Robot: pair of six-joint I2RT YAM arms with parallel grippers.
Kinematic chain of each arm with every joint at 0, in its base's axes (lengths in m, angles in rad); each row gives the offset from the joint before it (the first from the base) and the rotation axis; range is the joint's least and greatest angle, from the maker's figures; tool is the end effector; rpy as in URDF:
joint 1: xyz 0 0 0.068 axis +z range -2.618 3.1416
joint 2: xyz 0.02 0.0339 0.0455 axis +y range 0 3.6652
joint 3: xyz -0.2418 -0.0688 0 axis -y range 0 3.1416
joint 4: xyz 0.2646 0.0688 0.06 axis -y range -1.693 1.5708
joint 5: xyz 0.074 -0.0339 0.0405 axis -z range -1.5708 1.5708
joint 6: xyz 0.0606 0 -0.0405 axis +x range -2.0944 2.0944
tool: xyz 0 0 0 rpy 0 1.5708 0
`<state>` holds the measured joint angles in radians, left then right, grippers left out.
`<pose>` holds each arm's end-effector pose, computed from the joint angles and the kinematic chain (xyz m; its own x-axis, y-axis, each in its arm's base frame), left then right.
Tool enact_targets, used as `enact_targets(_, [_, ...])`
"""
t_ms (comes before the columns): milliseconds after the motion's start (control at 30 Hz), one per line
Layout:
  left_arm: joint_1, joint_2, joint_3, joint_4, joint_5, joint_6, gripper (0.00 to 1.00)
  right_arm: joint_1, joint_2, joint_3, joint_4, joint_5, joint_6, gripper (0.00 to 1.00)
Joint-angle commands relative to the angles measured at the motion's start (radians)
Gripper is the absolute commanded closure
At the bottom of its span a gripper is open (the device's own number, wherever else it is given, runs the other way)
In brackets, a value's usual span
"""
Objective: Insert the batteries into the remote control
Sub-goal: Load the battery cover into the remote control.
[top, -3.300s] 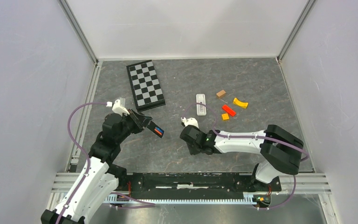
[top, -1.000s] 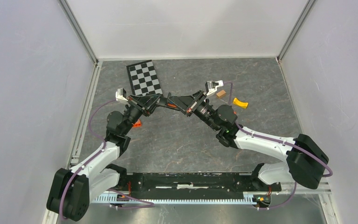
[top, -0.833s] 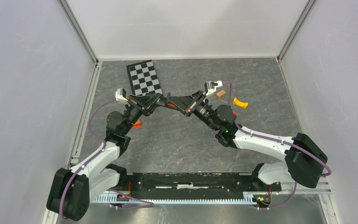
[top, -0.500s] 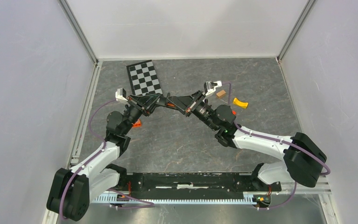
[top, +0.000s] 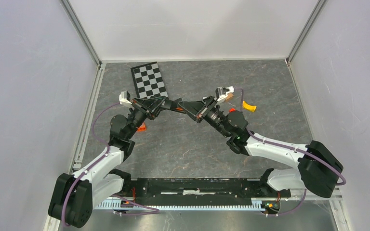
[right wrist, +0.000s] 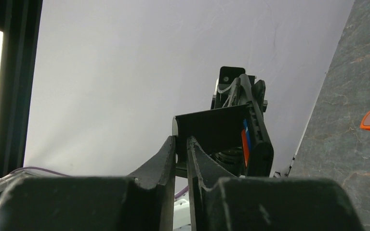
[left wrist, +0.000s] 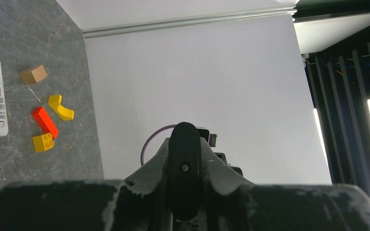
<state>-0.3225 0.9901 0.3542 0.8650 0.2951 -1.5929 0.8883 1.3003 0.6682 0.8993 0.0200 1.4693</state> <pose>0.2452 -0.1005 0.2368 -0.5765 -0.8159 -0.0445 0.2027 -0.0900 -0.9751 0.2117 0.2585 0.2741 -0.7429 0.6630 -0.0925 -0.2431 -0.1384 0.9601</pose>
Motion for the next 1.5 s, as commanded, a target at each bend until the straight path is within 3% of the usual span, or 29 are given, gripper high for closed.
enact_targets(0, [-0.004,-0.012,0.040,0.075,0.021,-0.045,0.98,-0.009,-0.031,-0.032,-0.065,0.009,-0.011,0.81])
enact_targets(600, [-0.003,-0.028,0.054,-0.008,0.016,-0.015,0.98,-0.041,-0.155,-0.077,-0.175,0.042,-0.038,0.71])
enact_targets(1467, [-0.004,0.008,0.074,-0.077,0.002,-0.021,0.98,-0.087,-0.172,-0.067,-0.261,-0.060,-0.045,0.61])
